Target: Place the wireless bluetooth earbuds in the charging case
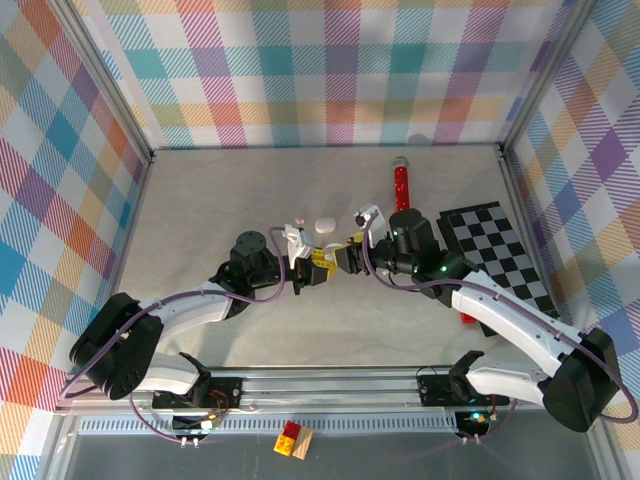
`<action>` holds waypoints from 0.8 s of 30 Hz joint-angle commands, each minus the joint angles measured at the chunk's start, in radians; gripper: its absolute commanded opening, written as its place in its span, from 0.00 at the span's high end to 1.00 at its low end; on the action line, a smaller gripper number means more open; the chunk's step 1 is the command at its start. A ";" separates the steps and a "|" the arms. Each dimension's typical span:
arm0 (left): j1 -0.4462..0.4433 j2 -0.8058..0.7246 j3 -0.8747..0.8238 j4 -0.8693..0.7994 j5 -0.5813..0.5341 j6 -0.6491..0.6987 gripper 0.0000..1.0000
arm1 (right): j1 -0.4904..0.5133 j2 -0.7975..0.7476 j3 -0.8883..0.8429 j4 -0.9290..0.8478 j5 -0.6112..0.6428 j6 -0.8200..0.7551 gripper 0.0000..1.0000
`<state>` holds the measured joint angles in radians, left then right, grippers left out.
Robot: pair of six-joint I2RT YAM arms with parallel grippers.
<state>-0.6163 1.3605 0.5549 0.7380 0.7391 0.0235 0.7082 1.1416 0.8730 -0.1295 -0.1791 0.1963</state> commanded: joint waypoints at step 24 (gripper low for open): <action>0.074 -0.035 -0.049 0.135 -0.087 -0.049 0.87 | -0.086 -0.089 -0.076 0.119 0.069 0.186 0.33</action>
<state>-0.5613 1.3563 0.5270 0.8013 0.6765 0.0021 0.6487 1.0477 0.8139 -0.0422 -0.1486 0.3027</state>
